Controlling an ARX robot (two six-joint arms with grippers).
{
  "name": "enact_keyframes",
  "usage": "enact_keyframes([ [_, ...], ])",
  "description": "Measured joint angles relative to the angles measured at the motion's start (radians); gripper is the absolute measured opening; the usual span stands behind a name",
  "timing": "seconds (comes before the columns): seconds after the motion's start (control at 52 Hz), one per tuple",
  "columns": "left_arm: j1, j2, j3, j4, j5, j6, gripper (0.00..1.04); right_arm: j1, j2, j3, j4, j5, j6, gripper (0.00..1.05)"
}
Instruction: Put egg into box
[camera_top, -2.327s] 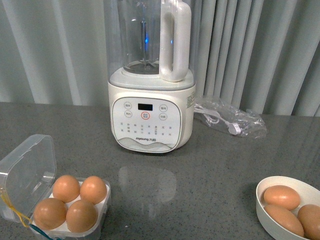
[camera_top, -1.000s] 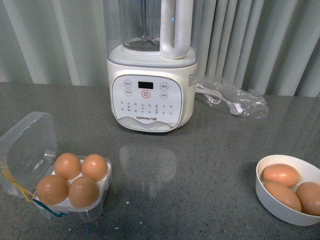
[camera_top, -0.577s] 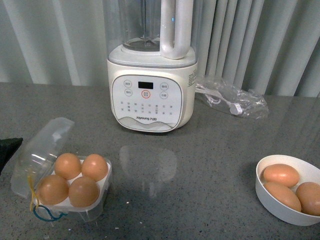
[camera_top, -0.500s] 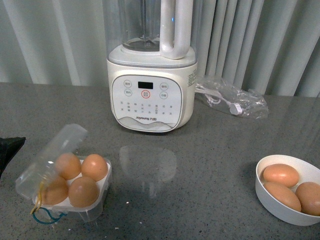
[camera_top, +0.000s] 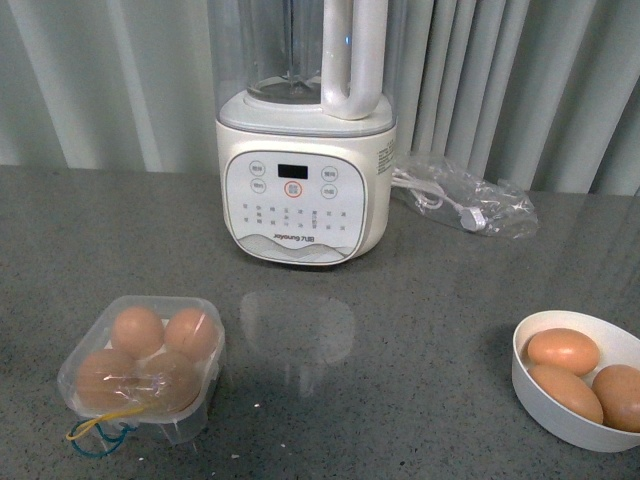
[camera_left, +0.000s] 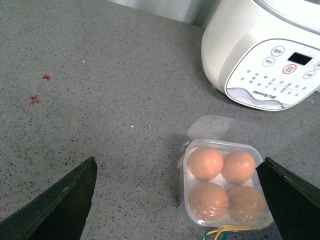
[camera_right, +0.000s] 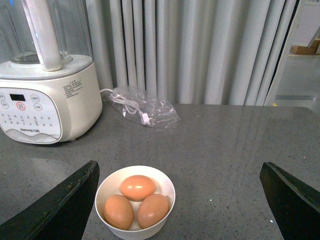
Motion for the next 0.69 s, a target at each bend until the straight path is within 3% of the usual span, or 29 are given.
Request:
enact_keyframes([
  [0.231,0.001,-0.006,-0.003,0.002,-0.002,-0.039,0.98,0.0,0.0,0.0,0.0,0.0,0.0,0.97],
  [0.327,-0.02,0.025,-0.103,0.31,-0.117,0.035,0.83,0.0,0.0,0.0,0.0,0.0,0.0,0.97],
  [0.404,-0.033,0.013,-0.172,0.472,-0.14,0.073,0.71,0.0,0.0,0.0,0.0,0.0,0.0,0.97],
  [0.577,-0.063,-0.108,-0.233,0.477,-0.169,0.103,0.41,0.0,0.0,0.0,0.0,0.0,0.0,0.97],
  [0.692,-0.127,-0.178,-0.269,0.429,-0.238,0.108,0.21,0.0,0.0,0.0,0.0,0.0,0.0,0.97],
])
